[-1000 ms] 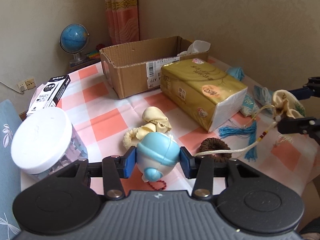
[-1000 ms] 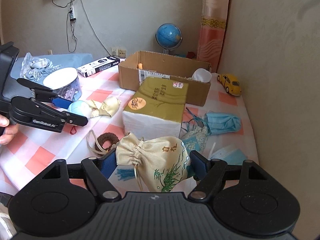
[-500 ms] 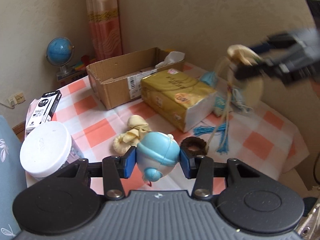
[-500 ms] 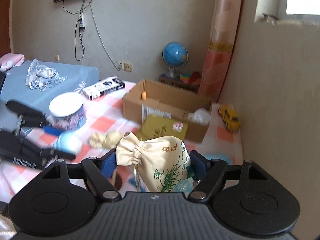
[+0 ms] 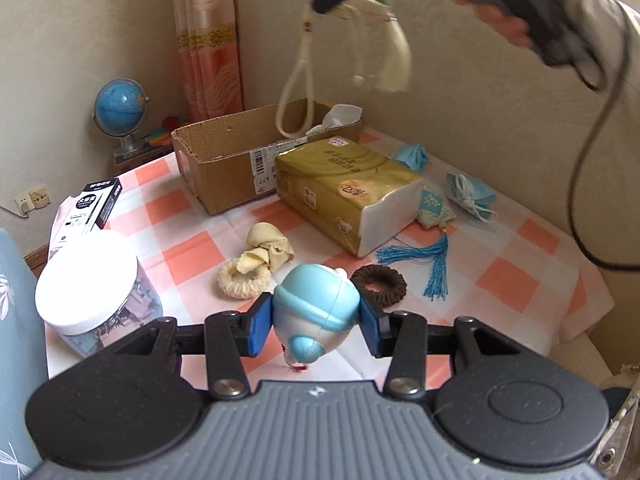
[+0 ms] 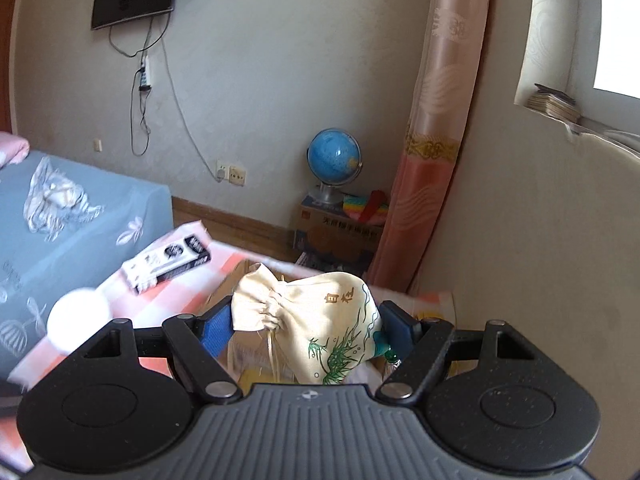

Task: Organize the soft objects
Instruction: 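Lower pouch into cardboard box and open right gripper while left lifts blue toy, then carry blue ball toy into cardboard box and open left gripper, then withdraw both grippers from the box back over the table, then close right gripper on blue face mask while left gripper grasps brown hair tie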

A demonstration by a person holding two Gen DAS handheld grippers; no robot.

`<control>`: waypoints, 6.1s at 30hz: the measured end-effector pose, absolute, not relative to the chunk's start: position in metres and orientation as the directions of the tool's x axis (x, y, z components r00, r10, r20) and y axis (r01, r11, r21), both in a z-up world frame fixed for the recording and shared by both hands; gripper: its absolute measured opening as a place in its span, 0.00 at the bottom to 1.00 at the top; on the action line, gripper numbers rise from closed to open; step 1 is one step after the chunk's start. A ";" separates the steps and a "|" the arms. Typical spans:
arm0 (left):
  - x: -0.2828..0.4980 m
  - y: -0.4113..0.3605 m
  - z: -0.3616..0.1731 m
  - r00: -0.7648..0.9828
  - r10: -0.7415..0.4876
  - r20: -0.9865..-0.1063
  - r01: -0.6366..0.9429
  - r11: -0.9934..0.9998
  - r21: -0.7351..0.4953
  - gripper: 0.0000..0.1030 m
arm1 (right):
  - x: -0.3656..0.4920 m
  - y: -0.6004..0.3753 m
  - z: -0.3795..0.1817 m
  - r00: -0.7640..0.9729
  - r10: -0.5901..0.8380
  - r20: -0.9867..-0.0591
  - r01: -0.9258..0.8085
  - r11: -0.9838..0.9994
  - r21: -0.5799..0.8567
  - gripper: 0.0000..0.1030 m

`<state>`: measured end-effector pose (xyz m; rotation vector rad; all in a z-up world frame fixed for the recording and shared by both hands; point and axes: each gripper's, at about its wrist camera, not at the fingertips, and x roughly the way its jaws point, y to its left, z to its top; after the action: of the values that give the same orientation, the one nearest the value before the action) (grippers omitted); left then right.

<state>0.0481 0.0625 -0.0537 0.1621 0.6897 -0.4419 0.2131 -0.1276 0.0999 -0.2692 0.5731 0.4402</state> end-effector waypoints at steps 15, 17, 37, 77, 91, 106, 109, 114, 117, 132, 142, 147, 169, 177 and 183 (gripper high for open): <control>0.051 0.071 -0.057 0.696 -0.288 -0.657 0.372 0.928 -0.013 0.44 | 0.327 -0.088 0.054 0.682 0.324 -0.656 -0.489 0.868 -0.079 0.78; 0.052 0.072 -0.057 0.698 -0.276 -0.661 0.361 0.933 -0.008 0.44 | 0.333 -0.084 0.046 0.665 0.335 -0.668 -0.501 0.863 -0.066 0.78; 0.054 0.064 -0.054 0.683 -0.279 -0.675 0.380 0.925 0.002 0.44 | 0.295 -0.109 0.025 0.650 0.327 -0.686 -0.473 0.881 -0.029 1.00; 0.285 0.028 -0.013 0.722 -0.121 -0.681 0.252 0.963 0.096 0.58 | 0.076 -0.190 -0.031 0.746 0.273 -0.608 -0.312 0.949 0.044 1.00; 0.216 0.033 -0.002 0.764 -0.149 -0.627 0.264 0.960 0.093 0.93 | 0.069 -0.196 -0.036 0.743 0.268 -0.613 -0.297 0.953 0.056 1.00; 0.116 0.024 -0.030 0.752 -0.198 -0.629 0.285 0.958 0.040 0.95 | 0.059 -0.209 -0.049 0.742 0.207 -0.637 -0.254 0.967 0.019 1.00; 0.101 0.020 -0.038 0.746 -0.201 -0.634 0.281 0.959 0.027 0.95 | 0.063 -0.217 -0.054 0.743 0.186 -0.643 -0.238 0.971 0.006 1.00; 0.086 0.009 -0.052 0.730 -0.211 -0.651 0.302 0.953 0.030 0.95 | 0.080 -0.231 -0.062 0.748 0.143 -0.649 -0.199 0.980 -0.013 1.00; 0.082 0.004 -0.057 0.718 -0.217 -0.661 0.310 0.950 0.025 0.95 | 0.091 -0.239 -0.069 0.744 0.108 -0.660 -0.153 0.988 -0.011 1.00; 0.082 -0.001 -0.078 0.666 -0.247 -0.704 0.375 0.926 0.031 0.95 | 0.112 -0.231 -0.094 0.728 -0.051 -0.683 0.007 0.998 -0.067 1.00; 0.090 -0.006 -0.095 0.638 -0.261 -0.724 0.425 0.904 0.048 0.92 | 0.104 -0.238 -0.107 0.712 -0.037 -0.701 0.003 0.999 -0.050 1.00; 0.095 -0.009 -0.101 0.623 -0.270 -0.734 0.437 0.899 0.040 0.92 | 0.099 -0.238 -0.109 0.731 -0.029 -0.681 -0.007 0.999 -0.049 1.00; 0.093 -0.009 -0.102 0.621 -0.327 -0.712 0.445 0.895 -0.023 0.41 | 0.091 -0.248 -0.103 0.703 -0.073 -0.707 0.049 0.997 -0.054 1.00; 0.093 -0.009 -0.101 0.622 -0.330 -0.710 0.443 0.896 -0.029 0.41 | 0.106 -0.229 -0.082 0.769 -0.061 -0.636 0.030 0.998 -0.059 1.00; 0.093 -0.009 -0.102 0.618 -0.333 -0.712 0.449 0.893 -0.028 0.41 | 0.112 -0.238 -0.093 0.718 -0.139 -0.682 0.101 0.990 -0.095 1.00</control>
<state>0.0932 -0.0088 -0.1015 0.1587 0.7851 -0.4522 0.1117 -0.2378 -0.0928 -0.0525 0.7590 -0.1329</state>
